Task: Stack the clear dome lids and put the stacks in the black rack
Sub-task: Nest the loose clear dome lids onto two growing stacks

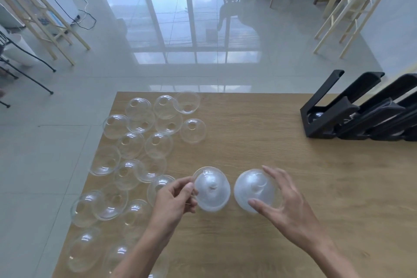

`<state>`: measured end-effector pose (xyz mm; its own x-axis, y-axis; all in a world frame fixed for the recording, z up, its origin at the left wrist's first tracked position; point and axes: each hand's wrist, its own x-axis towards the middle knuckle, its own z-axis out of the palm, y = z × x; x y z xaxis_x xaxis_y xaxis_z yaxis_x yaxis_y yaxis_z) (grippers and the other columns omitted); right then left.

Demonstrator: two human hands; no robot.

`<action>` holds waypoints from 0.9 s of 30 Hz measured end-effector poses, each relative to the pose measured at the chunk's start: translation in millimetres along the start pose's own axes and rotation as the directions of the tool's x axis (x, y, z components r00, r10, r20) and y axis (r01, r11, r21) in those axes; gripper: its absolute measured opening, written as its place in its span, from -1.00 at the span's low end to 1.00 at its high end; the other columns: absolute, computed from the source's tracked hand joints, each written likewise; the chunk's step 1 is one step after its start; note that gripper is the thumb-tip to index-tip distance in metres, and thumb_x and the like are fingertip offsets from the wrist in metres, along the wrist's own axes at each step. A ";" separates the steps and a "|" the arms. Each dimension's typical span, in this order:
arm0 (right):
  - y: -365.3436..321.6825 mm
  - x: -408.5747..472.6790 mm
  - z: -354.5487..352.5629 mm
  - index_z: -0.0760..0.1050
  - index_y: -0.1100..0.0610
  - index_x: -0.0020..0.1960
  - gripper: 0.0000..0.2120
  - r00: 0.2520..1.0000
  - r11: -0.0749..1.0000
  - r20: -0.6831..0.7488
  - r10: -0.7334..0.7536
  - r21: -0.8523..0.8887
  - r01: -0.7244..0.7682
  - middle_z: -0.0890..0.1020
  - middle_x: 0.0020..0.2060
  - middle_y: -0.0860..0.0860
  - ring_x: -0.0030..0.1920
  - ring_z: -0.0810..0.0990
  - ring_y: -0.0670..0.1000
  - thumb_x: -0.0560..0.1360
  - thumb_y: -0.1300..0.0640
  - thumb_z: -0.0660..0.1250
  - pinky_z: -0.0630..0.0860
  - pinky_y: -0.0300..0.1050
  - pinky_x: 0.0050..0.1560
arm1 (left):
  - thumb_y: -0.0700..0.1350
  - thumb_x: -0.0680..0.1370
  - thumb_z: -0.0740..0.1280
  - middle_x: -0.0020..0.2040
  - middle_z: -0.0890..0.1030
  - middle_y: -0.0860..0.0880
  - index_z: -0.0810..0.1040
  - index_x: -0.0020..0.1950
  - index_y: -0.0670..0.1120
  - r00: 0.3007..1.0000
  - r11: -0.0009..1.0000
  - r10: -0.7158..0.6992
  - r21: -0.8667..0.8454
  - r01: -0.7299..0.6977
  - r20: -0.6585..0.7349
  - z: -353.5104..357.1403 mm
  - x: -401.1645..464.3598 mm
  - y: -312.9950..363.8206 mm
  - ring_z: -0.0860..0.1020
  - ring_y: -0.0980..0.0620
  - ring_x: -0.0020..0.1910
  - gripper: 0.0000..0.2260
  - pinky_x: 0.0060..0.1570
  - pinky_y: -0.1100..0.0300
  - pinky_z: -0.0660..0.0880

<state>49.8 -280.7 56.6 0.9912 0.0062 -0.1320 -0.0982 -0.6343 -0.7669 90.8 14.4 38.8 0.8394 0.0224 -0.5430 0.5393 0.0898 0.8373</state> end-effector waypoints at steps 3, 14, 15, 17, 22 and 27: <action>2.5 -2.0 13.3 0.33 -0.17 0.57 -0.24 1.000 1.000 0.001 0.013 -0.002 -0.013 0.34 0.49 -0.29 0.48 0.31 -0.33 0.47 -0.21 0.56 0.27 -0.46 0.36 | -0.22 0.66 0.39 -0.16 0.68 -0.17 0.68 0.16 -0.15 0.999 0.998 0.018 0.058 -0.015 -0.049 3.4 -3.0 -10.0 0.66 -0.06 -0.28 -0.89 -0.27 0.09 0.64; 22.4 -5.9 41.1 0.17 -0.17 0.63 -0.02 0.992 0.989 -0.023 0.127 0.076 -0.125 0.31 0.53 -0.28 0.53 0.28 -0.25 0.38 -0.37 0.56 0.27 -0.20 0.48 | 0.46 0.49 0.36 0.46 0.40 0.23 0.35 0.56 0.17 0.906 0.610 0.406 0.704 -0.363 0.116 9.0 -15.2 -13.6 0.42 0.29 0.38 -0.28 0.34 0.17 0.44; 21.8 -5.7 42.5 0.18 -0.18 0.63 -0.03 0.992 0.989 -0.025 0.126 0.080 -0.124 0.32 0.53 -0.28 0.52 0.29 -0.25 0.37 -0.37 0.56 0.28 -0.19 0.48 | 0.49 0.46 0.37 0.54 0.29 0.25 0.23 0.63 0.17 0.893 0.532 0.408 0.745 -0.402 0.191 12.5 -14.1 -15.4 0.29 0.26 0.50 -0.16 0.44 0.17 0.32; 19.4 -5.5 45.0 0.19 -0.21 0.61 -0.05 0.992 0.988 -0.034 0.121 0.102 -0.117 0.33 0.51 -0.30 0.50 0.30 -0.29 0.36 -0.38 0.57 0.31 -0.21 0.45 | 0.47 0.44 0.41 0.63 0.18 0.22 0.09 0.68 0.18 0.875 0.442 0.398 0.778 -0.446 0.276 19.6 -9.4 -19.9 0.15 0.20 0.60 -0.06 0.53 0.17 0.21; 15.3 -7.8 52.1 0.20 -0.21 0.61 -0.04 0.989 0.985 -0.078 0.128 0.130 -0.117 0.34 0.50 -0.28 0.48 0.27 -0.38 0.36 -0.37 0.57 0.25 -0.39 0.39 | 0.34 0.44 0.52 0.59 0.31 0.10 0.20 0.65 0.13 0.876 0.491 0.412 0.749 -0.444 0.249 19.3 0.0 -26.1 0.30 0.08 0.56 -0.11 0.51 0.14 0.31; 7.9 -10.1 65.3 0.20 -0.20 0.63 -0.01 0.983 0.981 -0.107 0.149 0.140 -0.133 0.37 0.49 -0.25 0.47 0.36 -0.25 0.34 -0.42 0.56 0.40 -0.14 0.47 | 0.23 0.44 0.58 0.52 0.40 0.03 0.28 0.61 0.01 0.857 0.500 0.458 0.728 -0.468 0.237 1.8 2.4 -29.0 0.40 0.02 0.48 -0.14 0.43 0.00 0.44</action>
<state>33.3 -235.3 10.9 0.9693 -0.1708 -0.1769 -0.2409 -0.5148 -0.8228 77.3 10.1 13.3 0.9822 -0.1752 -0.0673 -0.0739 -0.6908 0.7193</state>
